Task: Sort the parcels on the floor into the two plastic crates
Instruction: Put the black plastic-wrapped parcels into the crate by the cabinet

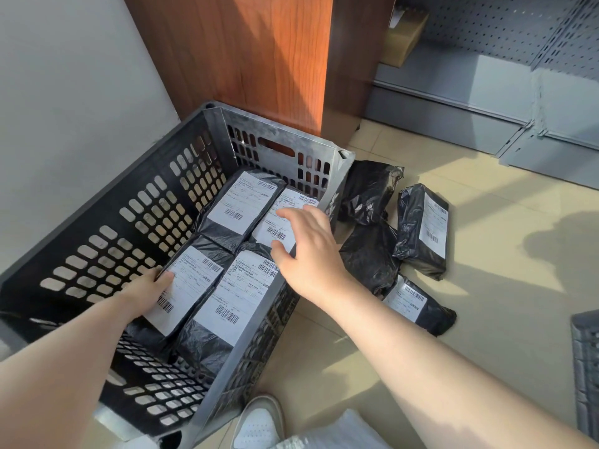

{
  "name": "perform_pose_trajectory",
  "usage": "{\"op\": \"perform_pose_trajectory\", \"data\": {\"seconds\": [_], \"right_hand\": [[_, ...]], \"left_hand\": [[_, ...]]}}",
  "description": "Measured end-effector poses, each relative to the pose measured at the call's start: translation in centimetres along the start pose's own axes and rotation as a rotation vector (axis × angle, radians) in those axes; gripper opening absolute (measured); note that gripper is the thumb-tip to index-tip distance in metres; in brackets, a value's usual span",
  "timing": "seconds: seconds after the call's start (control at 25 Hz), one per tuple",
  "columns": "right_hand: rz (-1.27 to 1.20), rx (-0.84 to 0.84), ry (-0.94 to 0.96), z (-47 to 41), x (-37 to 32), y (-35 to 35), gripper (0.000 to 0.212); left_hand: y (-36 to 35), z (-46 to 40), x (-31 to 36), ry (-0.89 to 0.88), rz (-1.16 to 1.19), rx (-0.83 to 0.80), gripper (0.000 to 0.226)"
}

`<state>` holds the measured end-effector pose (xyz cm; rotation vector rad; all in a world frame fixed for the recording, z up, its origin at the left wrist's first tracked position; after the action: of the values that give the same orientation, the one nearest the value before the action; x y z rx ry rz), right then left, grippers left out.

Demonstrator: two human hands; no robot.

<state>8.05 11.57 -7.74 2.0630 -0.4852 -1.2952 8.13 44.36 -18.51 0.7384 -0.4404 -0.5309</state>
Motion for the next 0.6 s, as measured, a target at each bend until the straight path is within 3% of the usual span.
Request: {"op": "perform_pose_trajectory", "data": {"seconds": [0.2, 0.44, 0.6], "right_hand": [[0.238, -0.209, 0.070, 0.3, -0.1, -0.3, 0.050], [0.128, -0.299, 0.075, 0.4, 0.0, 1.1, 0.050], [-0.028, -0.289, 0.086, 0.4, 0.9, 3.1, 0.052]], "left_hand": [[-1.4, 1.8, 1.2, -0.248, -0.107, 0.136, 0.052], [-1.8, 2.2, 2.1, -0.154, -0.115, 0.150, 0.051], [-1.6, 3.5, 3.9, -0.094, 0.035, 0.240, 0.060]]}}
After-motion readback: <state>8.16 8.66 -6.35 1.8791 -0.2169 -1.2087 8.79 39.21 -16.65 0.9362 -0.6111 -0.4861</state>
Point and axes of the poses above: each hand's wrist, its own z-axis away from the middle knuckle, its own y-axis out of the back of the hand, x = y × z, the point moved 2 cm from there along -z, towards the middle knuckle, and after that the axes turned 13 degrees about y, right-handed, at the moved point
